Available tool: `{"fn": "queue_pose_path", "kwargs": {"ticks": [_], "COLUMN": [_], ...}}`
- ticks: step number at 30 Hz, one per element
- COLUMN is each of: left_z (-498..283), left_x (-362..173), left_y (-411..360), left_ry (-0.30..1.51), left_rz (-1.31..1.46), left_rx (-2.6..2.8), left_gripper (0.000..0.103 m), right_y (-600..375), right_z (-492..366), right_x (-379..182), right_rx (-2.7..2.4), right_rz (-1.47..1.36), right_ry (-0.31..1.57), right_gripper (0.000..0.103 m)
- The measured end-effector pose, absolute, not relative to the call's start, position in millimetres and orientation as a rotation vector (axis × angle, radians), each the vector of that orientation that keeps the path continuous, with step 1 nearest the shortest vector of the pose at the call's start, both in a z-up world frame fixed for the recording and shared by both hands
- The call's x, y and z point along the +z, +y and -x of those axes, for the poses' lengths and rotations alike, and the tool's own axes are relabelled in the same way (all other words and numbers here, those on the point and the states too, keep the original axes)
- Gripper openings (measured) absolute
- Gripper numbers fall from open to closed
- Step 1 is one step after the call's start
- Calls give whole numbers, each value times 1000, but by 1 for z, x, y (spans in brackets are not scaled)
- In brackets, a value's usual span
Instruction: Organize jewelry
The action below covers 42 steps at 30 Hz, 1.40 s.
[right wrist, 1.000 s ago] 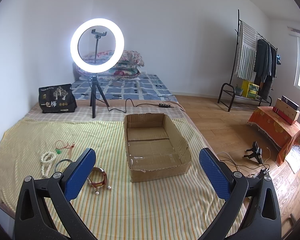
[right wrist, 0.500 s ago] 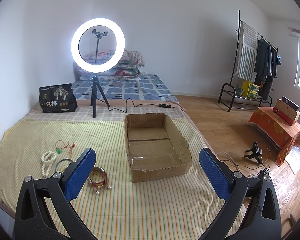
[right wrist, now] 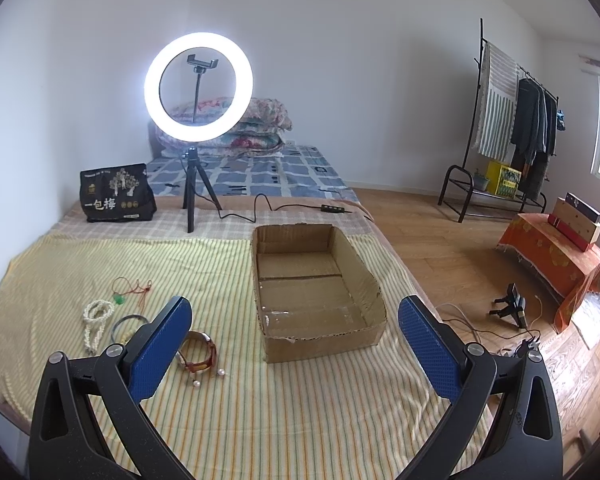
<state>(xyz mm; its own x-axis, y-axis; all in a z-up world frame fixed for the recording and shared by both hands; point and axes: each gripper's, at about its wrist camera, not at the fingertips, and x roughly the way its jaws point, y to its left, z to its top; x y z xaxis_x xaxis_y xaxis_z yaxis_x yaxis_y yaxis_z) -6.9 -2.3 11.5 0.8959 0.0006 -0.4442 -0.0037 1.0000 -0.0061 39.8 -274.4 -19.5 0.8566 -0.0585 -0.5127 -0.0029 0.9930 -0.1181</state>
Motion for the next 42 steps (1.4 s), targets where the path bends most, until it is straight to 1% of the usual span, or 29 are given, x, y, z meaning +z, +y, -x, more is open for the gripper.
{"fn": "queue_pose_path", "kwargs": {"ticks": [11, 16, 24, 32, 37, 39, 42], "left_z": [-2, -8, -24, -49, -71, -82, -97], "left_x": [4, -2, -11, -23, -47, -62, -87], "left_y": [5, 13, 29, 63, 73, 74, 74], "left_ry": [474, 485, 514, 596, 664, 722, 821], "left_rz": [12, 7, 15, 92, 110, 122, 162], "left_rx": [24, 43, 54, 62, 63, 50, 13], "left_gripper": [103, 103, 103, 103, 103, 98, 84], "right_y": [-272, -267, -265, -240, -223, -216, -207], "right_z": [-45, -48, -56, -61, -69, -73, -82], "right_x": [-27, -34, -42, -54, -70, -78, -90], "right_rx": [-8, 2, 99, 241, 327, 364, 417], "right_rz": [135, 169, 150, 260, 319, 335, 361], "right_ry": [571, 555, 558, 565, 616, 650, 721], "right_gripper": [102, 102, 102, 102, 102, 102, 102]}}
